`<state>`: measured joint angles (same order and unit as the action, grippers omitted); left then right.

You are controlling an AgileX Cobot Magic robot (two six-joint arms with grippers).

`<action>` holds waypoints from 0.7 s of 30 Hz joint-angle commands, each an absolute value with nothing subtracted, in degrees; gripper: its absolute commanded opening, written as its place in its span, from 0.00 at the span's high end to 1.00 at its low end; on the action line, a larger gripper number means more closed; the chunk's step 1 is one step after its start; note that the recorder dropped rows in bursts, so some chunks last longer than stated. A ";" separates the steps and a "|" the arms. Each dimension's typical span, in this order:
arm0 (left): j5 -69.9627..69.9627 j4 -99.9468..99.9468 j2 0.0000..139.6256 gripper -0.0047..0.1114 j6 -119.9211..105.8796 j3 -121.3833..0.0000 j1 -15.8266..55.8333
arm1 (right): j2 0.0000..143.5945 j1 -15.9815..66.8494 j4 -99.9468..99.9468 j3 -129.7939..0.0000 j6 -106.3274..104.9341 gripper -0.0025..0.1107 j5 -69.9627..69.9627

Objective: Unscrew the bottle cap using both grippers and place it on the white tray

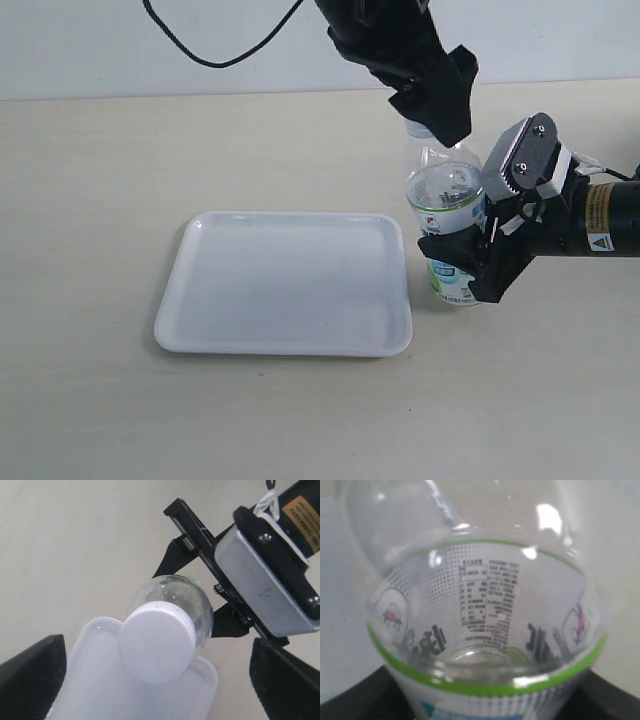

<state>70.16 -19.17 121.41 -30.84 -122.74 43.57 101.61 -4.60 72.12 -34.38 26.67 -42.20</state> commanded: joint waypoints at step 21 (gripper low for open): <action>69.96 -22.91 122.27 0.44 -32.58 -122.64 43.55 | 101.38 -4.63 72.99 -34.41 27.15 0.98 -41.88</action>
